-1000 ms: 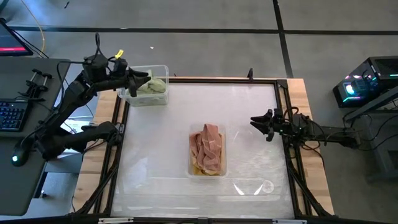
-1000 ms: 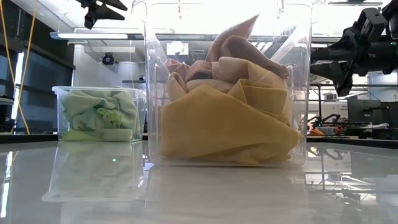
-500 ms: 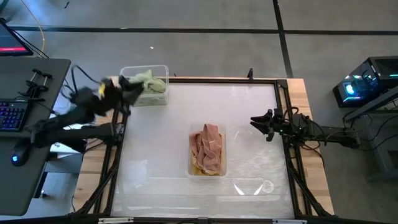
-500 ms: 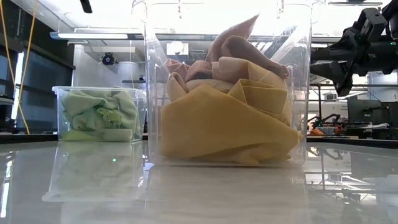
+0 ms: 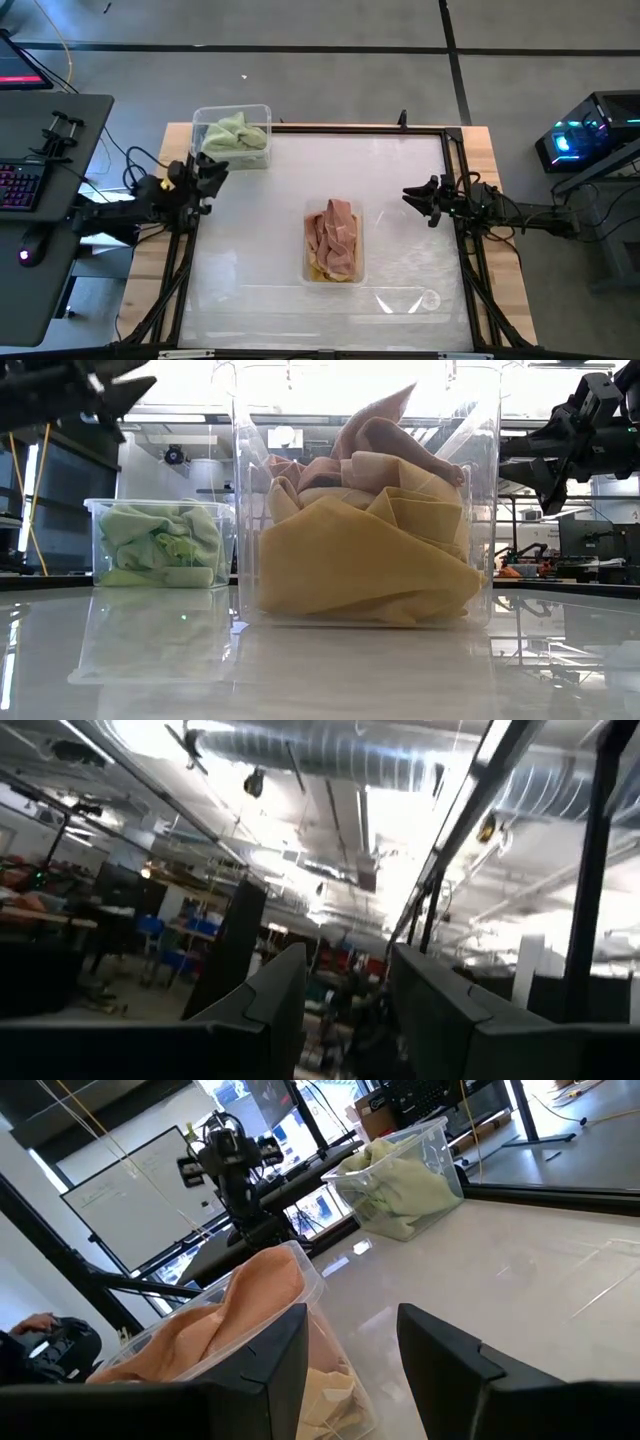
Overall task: Sort towels by color in basket
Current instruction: Return to Home Position
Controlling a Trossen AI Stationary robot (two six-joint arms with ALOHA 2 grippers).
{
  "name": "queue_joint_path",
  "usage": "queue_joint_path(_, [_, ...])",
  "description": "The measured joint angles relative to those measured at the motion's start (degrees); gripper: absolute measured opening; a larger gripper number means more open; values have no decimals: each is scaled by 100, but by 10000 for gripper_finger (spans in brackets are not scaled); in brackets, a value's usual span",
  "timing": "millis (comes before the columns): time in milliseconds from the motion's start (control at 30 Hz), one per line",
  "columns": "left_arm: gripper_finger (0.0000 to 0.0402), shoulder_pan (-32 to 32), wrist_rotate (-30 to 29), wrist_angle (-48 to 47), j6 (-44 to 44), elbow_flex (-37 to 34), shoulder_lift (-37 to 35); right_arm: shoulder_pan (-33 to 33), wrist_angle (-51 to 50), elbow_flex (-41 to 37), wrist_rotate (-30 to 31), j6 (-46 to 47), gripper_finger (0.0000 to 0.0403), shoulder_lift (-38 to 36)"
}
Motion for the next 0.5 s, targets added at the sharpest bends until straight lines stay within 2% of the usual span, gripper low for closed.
queue_joint_path(33, [133,16,14,-144,21,-103,-183,0,0,0,-1,0,151,0])
queue_joint_path(200, [133,-15,55,-1150,-93,-168,-203,0,-2,0,-14,0,151,0])
queue_joint_path(400, [133,-10,200,-2835,-391,-162,-199,0,-6,0,-26,0,151,-8])
queue_joint_path(500, [133,22,602,-2897,228,-159,-203,0,-6,0,-28,0,151,-4])
